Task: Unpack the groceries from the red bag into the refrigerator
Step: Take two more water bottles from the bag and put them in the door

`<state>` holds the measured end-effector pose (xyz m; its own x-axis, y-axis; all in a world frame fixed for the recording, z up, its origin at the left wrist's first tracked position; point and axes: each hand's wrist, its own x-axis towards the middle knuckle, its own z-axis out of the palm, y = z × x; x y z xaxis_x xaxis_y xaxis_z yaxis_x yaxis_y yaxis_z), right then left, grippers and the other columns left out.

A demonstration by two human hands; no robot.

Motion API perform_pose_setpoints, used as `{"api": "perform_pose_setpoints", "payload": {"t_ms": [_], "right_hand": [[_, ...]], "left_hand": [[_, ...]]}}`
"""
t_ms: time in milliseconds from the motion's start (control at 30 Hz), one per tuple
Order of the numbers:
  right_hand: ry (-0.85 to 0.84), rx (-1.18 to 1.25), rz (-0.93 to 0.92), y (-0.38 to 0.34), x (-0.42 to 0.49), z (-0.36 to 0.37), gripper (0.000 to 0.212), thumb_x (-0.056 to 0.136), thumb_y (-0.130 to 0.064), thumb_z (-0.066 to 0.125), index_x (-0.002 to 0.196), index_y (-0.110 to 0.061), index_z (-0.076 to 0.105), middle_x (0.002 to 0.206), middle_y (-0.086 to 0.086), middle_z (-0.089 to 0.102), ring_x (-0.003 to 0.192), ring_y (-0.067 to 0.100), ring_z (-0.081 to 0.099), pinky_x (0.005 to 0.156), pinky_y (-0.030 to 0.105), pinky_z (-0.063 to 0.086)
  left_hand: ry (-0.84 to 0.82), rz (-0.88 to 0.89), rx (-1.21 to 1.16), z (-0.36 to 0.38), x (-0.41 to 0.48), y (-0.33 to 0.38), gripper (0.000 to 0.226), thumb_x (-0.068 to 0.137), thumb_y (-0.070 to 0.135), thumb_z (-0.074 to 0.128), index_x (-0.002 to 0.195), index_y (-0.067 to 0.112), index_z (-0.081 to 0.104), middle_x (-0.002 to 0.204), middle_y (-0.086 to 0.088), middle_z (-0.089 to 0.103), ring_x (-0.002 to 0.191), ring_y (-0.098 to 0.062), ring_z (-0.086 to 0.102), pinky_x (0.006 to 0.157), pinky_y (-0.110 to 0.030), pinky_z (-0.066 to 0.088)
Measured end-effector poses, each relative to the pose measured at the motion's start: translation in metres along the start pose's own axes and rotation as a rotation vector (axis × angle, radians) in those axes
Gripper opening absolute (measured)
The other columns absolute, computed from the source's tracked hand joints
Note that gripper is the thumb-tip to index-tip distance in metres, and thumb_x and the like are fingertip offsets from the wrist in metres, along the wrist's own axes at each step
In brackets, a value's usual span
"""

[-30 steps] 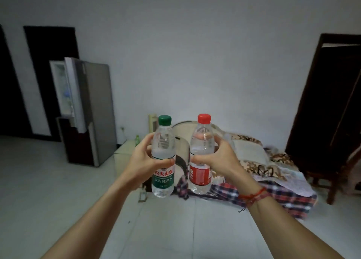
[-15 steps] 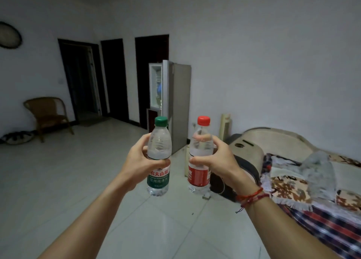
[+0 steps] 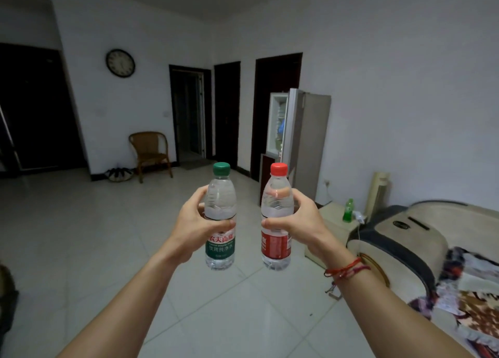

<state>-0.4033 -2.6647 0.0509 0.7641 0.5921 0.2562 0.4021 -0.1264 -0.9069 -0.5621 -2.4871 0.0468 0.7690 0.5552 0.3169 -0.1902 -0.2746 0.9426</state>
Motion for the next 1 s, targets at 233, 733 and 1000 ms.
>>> {"api": "perform_pose_setpoints", "payload": {"t_ms": [233,733,1000], "right_hand": [[-0.036,0.005,-0.025,0.004,0.022,-0.005,0.056,0.057,-0.017,0.093,0.105,-0.030,0.068,0.092,-0.006,0.077,0.085,0.013,0.075,0.085,0.044,0.062],[-0.147,0.020,-0.054,0.025,0.106,0.017,0.054,0.060,-0.019,0.092,0.105,-0.032,0.066,0.093,-0.006,0.077,0.086,0.014,0.075,0.083,0.045,0.062],[-0.147,0.028,-0.041,0.059,0.209,0.063,0.064,0.050,-0.031,0.090,0.110,-0.034,0.066,0.094,-0.008,0.077,0.086,0.012,0.076,0.084,0.047,0.062]], "left_hand": [[0.019,0.012,0.002,0.008,0.015,-0.002,0.070,0.068,-0.005,0.083,0.125,0.025,0.056,0.101,-0.005,0.075,0.093,-0.021,0.073,0.077,-0.035,0.060],[0.127,0.002,0.015,-0.002,0.074,-0.032,0.069,0.069,-0.005,0.083,0.125,0.025,0.057,0.100,-0.003,0.076,0.092,-0.018,0.073,0.069,-0.025,0.058],[0.140,-0.021,0.064,-0.032,0.169,-0.086,0.070,0.068,0.000,0.085,0.126,0.026,0.056,0.105,-0.002,0.074,0.097,-0.018,0.072,0.079,-0.033,0.058]]}}
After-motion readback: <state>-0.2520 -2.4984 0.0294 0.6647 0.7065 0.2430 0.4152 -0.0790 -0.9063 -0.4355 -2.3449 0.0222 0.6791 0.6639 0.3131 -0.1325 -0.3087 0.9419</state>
